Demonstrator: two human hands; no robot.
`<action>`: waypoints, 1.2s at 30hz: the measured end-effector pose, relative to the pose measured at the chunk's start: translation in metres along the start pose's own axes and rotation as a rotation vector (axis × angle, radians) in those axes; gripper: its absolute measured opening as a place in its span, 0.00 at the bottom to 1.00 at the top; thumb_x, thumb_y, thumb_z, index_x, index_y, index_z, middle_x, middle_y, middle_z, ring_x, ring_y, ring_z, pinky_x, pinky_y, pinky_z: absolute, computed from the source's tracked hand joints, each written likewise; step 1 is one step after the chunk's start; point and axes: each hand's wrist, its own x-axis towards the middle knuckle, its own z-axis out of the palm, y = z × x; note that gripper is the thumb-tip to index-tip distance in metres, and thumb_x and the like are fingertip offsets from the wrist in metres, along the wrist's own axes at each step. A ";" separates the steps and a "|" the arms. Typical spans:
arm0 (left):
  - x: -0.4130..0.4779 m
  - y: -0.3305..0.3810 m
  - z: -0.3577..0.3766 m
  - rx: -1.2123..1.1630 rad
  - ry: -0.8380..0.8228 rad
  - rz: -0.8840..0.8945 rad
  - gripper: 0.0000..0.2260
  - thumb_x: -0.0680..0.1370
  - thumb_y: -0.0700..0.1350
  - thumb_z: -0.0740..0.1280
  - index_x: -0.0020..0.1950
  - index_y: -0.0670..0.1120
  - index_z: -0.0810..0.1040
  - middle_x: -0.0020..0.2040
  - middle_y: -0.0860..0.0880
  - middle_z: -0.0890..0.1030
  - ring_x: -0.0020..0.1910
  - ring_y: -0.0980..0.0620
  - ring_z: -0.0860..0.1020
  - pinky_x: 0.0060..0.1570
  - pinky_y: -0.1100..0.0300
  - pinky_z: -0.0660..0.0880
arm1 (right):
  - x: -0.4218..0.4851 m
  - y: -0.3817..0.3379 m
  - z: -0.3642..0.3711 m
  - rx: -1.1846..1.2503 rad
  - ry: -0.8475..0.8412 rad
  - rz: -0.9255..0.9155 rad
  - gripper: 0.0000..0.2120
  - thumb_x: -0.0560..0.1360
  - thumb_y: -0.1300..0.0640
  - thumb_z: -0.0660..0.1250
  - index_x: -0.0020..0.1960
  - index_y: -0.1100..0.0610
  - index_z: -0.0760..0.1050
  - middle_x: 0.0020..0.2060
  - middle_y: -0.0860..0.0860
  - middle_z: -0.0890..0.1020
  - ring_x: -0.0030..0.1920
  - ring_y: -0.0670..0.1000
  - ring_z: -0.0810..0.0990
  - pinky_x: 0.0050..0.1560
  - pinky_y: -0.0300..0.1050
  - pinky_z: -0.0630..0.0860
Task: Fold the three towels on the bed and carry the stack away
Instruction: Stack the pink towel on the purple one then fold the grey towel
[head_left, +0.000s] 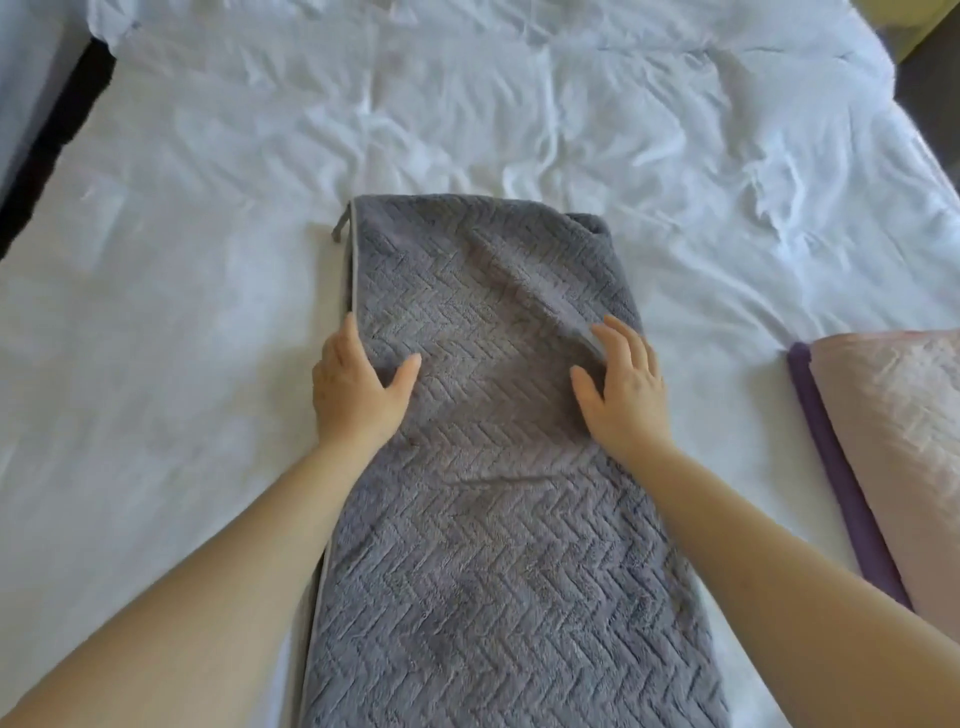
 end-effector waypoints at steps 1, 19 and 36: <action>0.019 0.005 0.000 -0.060 0.001 -0.037 0.40 0.75 0.61 0.65 0.77 0.43 0.51 0.75 0.41 0.60 0.72 0.38 0.62 0.69 0.46 0.61 | 0.019 0.001 -0.004 0.030 0.008 0.001 0.23 0.79 0.51 0.60 0.72 0.54 0.62 0.74 0.49 0.62 0.74 0.54 0.58 0.71 0.53 0.58; 0.188 0.056 -0.032 -0.473 -0.173 -0.078 0.06 0.75 0.49 0.70 0.48 0.48 0.78 0.49 0.51 0.78 0.50 0.53 0.76 0.46 0.66 0.71 | 0.196 0.013 -0.045 0.316 -0.345 -0.042 0.04 0.75 0.57 0.68 0.49 0.51 0.79 0.47 0.44 0.76 0.42 0.41 0.74 0.43 0.30 0.68; 0.209 0.040 -0.028 0.318 -0.316 0.120 0.18 0.73 0.57 0.70 0.59 0.51 0.77 0.67 0.47 0.70 0.65 0.42 0.68 0.63 0.49 0.67 | 0.216 0.016 -0.094 -0.281 -0.531 -0.395 0.06 0.79 0.54 0.62 0.52 0.53 0.75 0.50 0.49 0.73 0.47 0.54 0.76 0.51 0.49 0.72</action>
